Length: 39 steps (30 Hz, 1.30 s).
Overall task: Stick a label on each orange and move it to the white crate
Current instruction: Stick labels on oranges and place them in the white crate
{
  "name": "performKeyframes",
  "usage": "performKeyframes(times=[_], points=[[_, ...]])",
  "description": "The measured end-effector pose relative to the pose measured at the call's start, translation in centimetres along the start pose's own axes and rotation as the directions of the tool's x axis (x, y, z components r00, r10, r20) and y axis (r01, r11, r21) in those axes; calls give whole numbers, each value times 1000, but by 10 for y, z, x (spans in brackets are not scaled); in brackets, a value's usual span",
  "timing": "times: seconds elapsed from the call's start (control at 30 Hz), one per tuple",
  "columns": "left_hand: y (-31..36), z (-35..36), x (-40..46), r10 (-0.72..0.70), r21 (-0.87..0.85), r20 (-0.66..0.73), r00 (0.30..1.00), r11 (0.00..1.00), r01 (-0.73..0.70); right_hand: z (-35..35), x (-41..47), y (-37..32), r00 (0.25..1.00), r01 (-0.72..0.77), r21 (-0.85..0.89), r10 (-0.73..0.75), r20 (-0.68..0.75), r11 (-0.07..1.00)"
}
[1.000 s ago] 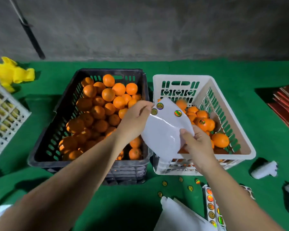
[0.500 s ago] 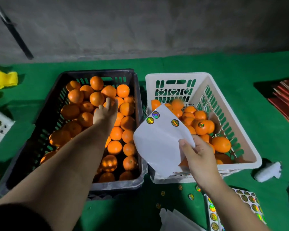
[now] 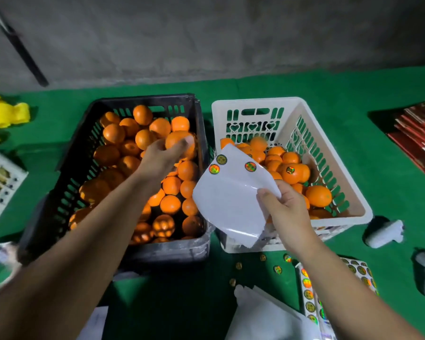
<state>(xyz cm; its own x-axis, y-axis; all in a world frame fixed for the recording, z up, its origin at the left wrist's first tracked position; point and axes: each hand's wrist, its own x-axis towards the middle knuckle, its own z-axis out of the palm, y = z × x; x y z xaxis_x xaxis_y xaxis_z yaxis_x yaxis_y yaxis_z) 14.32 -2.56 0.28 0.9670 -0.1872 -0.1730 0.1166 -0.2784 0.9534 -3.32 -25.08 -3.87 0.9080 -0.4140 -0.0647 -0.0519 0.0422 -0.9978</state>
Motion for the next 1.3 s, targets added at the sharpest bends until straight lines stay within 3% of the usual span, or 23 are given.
performKeyframes(times=[0.1,0.27,0.4,0.47,0.5,0.53,0.6,0.67,0.73,0.87,1.0,1.03,1.1,1.23,1.3], points=[[9,5,-61,133,-183,195,972,978,-97,-9,-15,1,996,-85,111,84,12,990],[6,18,-133,95,-422,485,869,896,137,-21,-74,0,991,-93,50,87,103,994],[-17,26,-171,-16,-476,455,891,841,258,-31,-97,-5,988,-42,62,33,149,997],[-27,29,-188,-26,-538,458,889,788,300,-32,-107,-10,993,56,-68,-49,103,996],[-31,31,-194,-47,-556,443,895,769,316,-31,-110,-12,988,149,-249,-138,63,957],[-33,34,-201,-75,-557,430,900,762,329,-31,-114,-12,964,254,-471,-262,50,845],[-39,39,-209,-104,-545,402,910,772,328,-30,-120,-14,850,432,-734,-508,139,523],[-40,41,-216,-118,-531,387,914,782,326,-29,-123,-18,759,534,-774,-597,261,340],[-41,39,-220,-95,-524,374,923,799,294,-29,-126,-19,720,582,-764,-613,326,277],[-32,34,-227,-8,-492,387,922,844,214,-30,-126,-25,742,624,-692,-555,377,364],[-23,33,-234,71,-403,380,922,910,96,-32,-127,-27,857,516,-461,-429,288,722],[-22,33,-235,97,-383,372,923,922,58,-34,-128,-29,876,479,-424,-391,282,769],[-19,33,-237,140,-365,388,911,931,12,-38,-129,-32,868,486,-424,-365,336,765],[-19,31,-235,214,-312,405,889,946,-86,-44,-131,-40,778,614,-461,-393,490,640],[-20,31,-235,233,-287,407,883,950,-118,-44,-132,-43,812,548,-432,-332,479,717]])
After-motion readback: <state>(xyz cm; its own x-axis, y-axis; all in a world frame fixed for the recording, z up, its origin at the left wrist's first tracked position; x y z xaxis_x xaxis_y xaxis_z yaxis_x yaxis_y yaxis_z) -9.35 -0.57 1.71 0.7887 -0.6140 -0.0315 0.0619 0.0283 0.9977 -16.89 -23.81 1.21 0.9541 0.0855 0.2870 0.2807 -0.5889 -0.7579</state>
